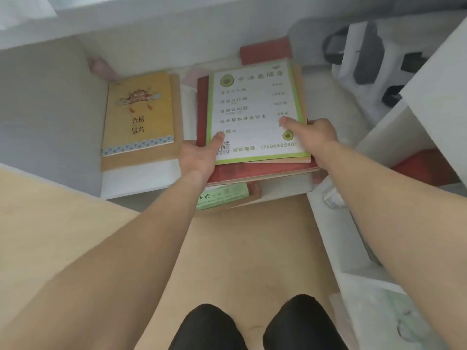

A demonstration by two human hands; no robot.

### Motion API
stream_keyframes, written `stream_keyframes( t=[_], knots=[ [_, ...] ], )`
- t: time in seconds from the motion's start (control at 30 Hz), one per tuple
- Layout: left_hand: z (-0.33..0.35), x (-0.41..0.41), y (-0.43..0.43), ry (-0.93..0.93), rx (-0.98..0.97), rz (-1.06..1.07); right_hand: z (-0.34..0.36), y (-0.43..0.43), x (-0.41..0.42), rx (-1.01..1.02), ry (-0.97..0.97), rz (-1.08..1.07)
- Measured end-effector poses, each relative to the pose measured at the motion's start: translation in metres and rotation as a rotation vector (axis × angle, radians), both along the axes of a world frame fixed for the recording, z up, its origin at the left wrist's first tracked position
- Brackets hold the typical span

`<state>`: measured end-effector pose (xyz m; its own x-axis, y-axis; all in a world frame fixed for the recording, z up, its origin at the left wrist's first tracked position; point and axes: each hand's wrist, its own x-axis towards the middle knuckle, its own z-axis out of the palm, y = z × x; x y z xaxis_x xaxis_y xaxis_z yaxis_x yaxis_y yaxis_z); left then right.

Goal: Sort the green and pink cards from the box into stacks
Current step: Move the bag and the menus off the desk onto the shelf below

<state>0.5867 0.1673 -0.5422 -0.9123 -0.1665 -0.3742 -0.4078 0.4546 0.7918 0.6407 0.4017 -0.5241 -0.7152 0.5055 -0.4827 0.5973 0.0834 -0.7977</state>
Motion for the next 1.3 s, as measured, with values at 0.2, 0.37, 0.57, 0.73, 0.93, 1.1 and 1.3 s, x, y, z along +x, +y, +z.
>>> stream_keyframes(
  t=[0.2,0.37,0.57,0.73,0.93,1.1,1.3],
  knots=[
    [-0.018,-0.039,0.028,0.011,-0.193,-0.042,-0.022,0.026,-0.056,0.123,0.018,0.075],
    [-0.002,-0.04,0.04,-0.071,-0.532,-0.169,-0.02,0.017,-0.063,0.525,-0.147,0.135],
    [0.09,-0.006,0.017,-0.104,-0.624,-0.382,0.064,-0.021,-0.015,0.722,-0.292,0.388],
    [0.229,0.064,-0.002,-0.116,-0.673,-0.524,0.192,-0.064,0.068,0.687,-0.338,0.645],
    [0.346,0.126,-0.019,-0.071,-0.58,-0.495,0.317,-0.091,0.109,0.712,-0.261,0.764],
    [0.416,0.132,-0.04,0.074,-0.568,-0.432,0.401,-0.099,0.089,0.766,-0.065,0.781],
    [0.452,0.102,-0.088,0.161,-0.589,-0.317,0.441,-0.115,0.047,0.735,-0.007,0.763]
  ],
)
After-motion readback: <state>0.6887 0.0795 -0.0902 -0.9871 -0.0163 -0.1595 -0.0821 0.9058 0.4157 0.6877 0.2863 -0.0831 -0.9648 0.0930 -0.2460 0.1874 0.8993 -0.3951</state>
